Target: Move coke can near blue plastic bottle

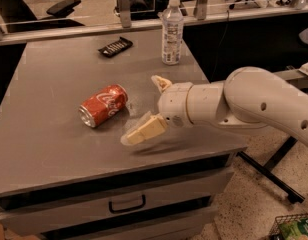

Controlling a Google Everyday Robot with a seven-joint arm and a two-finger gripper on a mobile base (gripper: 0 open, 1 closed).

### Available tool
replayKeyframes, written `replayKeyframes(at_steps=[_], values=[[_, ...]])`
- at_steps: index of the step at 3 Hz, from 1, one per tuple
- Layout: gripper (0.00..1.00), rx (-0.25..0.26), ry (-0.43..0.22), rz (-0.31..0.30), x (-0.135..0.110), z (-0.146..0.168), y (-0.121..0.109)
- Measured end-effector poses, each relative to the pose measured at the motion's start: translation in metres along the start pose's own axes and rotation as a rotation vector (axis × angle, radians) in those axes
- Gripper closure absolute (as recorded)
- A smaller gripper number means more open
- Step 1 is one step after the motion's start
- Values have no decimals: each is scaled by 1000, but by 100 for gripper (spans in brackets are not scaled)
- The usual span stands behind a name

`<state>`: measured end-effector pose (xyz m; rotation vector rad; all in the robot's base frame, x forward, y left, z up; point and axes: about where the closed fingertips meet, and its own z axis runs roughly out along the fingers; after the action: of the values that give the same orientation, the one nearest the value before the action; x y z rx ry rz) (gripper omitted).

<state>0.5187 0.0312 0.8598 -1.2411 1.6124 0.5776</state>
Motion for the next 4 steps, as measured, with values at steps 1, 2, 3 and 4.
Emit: replayKeyframes(at_steps=[1, 2, 3, 4], values=[[0, 25, -67, 3, -6, 15, -10], [0, 43, -113, -9, -18, 21, -22], [0, 31, -131, -18, -25, 24, -33], [0, -29, -143, 5, -24, 37, -42]])
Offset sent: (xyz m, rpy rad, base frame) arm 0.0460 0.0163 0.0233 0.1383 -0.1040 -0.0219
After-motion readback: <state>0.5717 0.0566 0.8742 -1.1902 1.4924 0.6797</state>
